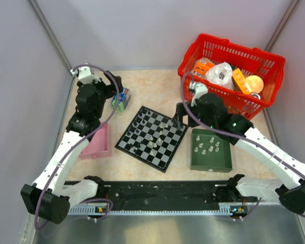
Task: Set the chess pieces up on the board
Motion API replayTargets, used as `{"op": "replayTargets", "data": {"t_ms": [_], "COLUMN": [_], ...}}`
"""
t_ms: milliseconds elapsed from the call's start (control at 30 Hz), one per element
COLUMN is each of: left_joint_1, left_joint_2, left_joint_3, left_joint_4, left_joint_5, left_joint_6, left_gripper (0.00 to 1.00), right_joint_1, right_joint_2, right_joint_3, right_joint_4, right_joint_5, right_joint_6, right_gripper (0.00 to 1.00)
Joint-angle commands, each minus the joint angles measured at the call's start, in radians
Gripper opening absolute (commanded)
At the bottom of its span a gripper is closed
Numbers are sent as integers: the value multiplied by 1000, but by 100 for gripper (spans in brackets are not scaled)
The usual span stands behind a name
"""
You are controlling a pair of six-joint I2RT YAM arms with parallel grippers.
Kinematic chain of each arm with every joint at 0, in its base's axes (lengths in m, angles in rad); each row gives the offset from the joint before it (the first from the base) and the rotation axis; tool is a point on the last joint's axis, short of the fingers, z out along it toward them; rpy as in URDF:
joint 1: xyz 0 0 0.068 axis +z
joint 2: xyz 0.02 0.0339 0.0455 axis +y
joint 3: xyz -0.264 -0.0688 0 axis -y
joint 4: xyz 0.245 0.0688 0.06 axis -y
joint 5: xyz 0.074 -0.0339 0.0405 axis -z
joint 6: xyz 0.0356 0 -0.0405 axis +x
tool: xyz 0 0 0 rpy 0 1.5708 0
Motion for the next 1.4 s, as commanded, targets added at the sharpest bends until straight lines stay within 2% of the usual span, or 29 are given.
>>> {"op": "replayTargets", "data": {"t_ms": [0, 67, 167, 267, 400, 467, 700, 900, 1033, 1367], "left_joint_1": [5, 5, 18, 47, 82, 85, 91, 100, 128, 168], "left_joint_2": [3, -9, -60, -132, -216, -250, -215, -96, -31, 9], "left_joint_3": [6, 9, -29, -45, -118, -166, -143, -40, -22, -26], "left_joint_4": [-153, -222, -236, -273, -234, -203, -236, -319, -319, -309], "left_joint_5": [-162, -191, -261, -350, -328, -309, -236, -260, -200, -146], "left_joint_6": [-16, 0, -3, -64, -70, -72, -67, -58, -47, -87], "left_gripper": [99, 99, 99, 99, 99, 99, 99, 99, 99, 99], "right_joint_1": [249, 322, 327, 327, 328, 328, 328, 328, 327, 328], "right_joint_2": [21, 36, 6, -66, -213, -266, -163, -57, -17, -155], "right_joint_3": [56, 45, -18, -122, -297, -338, -250, -242, -207, -263], "right_joint_4": [-159, -194, -143, -39, 182, 231, -52, -89, -141, -267], "right_joint_5": [394, 503, 539, 481, 372, 361, 415, 404, 453, 472], "right_joint_6": [57, 103, 260, 313, 267, 261, 318, 322, 293, 468], "right_gripper": [98, 99, 99, 99, 99, 99, 99, 99, 99, 99]}}
